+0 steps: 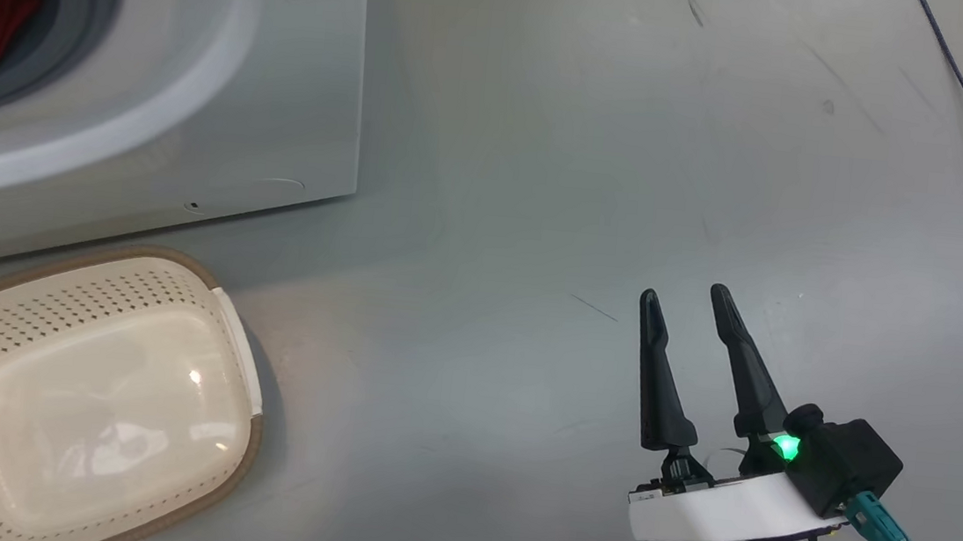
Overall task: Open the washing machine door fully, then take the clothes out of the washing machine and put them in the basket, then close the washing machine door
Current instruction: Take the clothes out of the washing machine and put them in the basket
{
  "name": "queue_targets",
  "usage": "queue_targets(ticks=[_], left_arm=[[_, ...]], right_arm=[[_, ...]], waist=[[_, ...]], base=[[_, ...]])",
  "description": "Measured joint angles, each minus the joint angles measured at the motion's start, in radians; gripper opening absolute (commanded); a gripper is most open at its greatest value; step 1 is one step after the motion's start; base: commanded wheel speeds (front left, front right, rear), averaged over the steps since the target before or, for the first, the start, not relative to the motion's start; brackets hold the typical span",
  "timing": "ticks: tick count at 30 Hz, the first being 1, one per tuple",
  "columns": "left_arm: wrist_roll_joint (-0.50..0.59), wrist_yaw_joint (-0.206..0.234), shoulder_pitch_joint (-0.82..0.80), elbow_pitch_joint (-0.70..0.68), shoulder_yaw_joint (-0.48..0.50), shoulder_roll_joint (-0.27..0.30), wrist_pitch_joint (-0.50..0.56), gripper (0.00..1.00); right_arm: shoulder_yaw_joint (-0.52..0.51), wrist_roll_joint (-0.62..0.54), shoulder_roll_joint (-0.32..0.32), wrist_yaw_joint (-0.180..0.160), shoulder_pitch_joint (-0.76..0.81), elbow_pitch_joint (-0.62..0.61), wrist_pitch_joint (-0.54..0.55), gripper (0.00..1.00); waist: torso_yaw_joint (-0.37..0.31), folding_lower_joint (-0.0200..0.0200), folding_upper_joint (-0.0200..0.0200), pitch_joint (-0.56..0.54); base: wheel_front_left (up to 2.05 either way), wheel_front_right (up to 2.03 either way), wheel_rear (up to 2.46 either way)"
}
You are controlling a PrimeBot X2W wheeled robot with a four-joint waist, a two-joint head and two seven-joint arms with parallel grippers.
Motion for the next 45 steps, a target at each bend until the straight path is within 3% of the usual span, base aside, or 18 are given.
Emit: queue_targets(ticks=[15,27,36,45], left_arm=[[-0.025,-0.022,0.105,0.026,-0.025,-0.111,-0.184,0.0],[-0.056,-0.034,0.174,0.006,-0.034,-0.148,-0.221,0.0],[-0.056,-0.034,0.201,-0.084,-0.031,-0.159,-0.229,0.0],[-0.065,-0.034,0.208,-0.262,0.058,-0.153,-0.232,0.0]], right_arm=[[-0.078,-0.017,-0.002,0.0,0.025,0.053,0.0,1.0],[-0.097,-0.024,-0.002,0.0,0.047,0.074,0.0,1.0],[-0.099,-0.024,-0.003,0.0,0.052,0.083,0.0,1.0],[-0.091,-0.024,-0.003,0.0,0.064,0.088,0.0,1.0]], waist=[[0.124,0.0,0.0,-0.139],[0.22,-0.0001,0.0,-0.227],[0.273,0.0,0.0,-0.274],[0.296,0.0,0.0,-0.291]], base=[[0.0,0.0,0.0],[0.0,0.0,0.0],[0.0,0.0,0.0],[0.0,0.0,0.0]])
